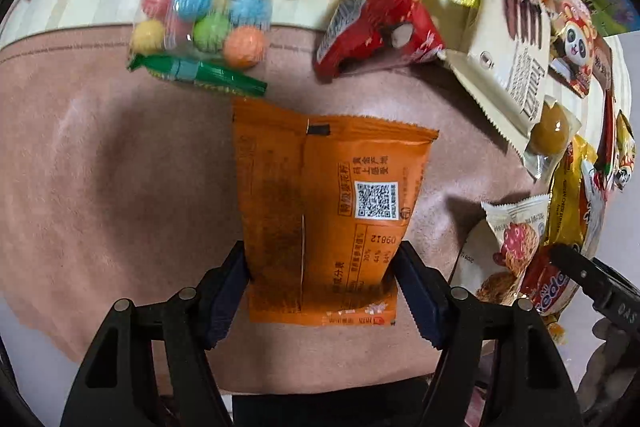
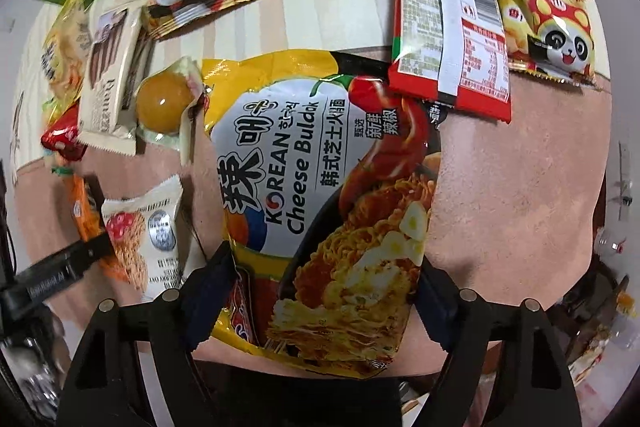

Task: Organize snacks
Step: 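Carry both packs into the cardboard box and open both tools to release, then grasp the yellow bread pack with left tool while right tool grasps the orange panda chip bag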

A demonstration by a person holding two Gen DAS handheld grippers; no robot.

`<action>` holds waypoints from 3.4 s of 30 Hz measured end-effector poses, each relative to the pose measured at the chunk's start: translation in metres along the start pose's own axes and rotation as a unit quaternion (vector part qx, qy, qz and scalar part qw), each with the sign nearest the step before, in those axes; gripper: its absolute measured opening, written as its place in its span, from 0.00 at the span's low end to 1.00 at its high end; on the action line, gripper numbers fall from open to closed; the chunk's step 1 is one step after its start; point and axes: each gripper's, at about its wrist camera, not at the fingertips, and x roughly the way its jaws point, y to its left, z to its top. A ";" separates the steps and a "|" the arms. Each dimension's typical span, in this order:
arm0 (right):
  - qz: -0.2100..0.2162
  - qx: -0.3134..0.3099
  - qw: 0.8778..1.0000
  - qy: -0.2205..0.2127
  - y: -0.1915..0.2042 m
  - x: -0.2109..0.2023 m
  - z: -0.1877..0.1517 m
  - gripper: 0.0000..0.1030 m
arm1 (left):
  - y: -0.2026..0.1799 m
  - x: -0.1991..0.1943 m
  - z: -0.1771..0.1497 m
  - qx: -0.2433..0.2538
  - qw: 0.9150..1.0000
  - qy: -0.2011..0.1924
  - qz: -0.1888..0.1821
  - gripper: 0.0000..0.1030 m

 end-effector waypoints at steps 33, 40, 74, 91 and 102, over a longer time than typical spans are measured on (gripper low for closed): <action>0.168 -0.029 0.971 -0.168 -0.038 -0.191 -0.028 0.61 | -0.052 -0.317 0.016 0.051 0.984 -0.159 -0.060 0.56; 0.168 -0.055 0.960 -0.219 -0.019 -0.240 0.052 0.61 | -0.078 -0.355 0.091 0.075 0.976 -0.199 -0.040 0.56; 0.072 -0.115 0.988 -0.074 0.015 -0.153 0.154 0.77 | -0.145 -0.151 0.335 0.043 0.999 -0.028 -0.002 0.73; 0.054 -0.110 0.976 -0.181 -0.036 -0.231 0.011 0.96 | -0.142 -0.237 0.247 0.052 0.987 -0.154 0.006 0.93; 0.053 -0.115 0.961 -0.247 -0.042 -0.335 -0.051 0.95 | -0.165 -0.278 0.223 0.058 0.971 -0.229 0.019 0.93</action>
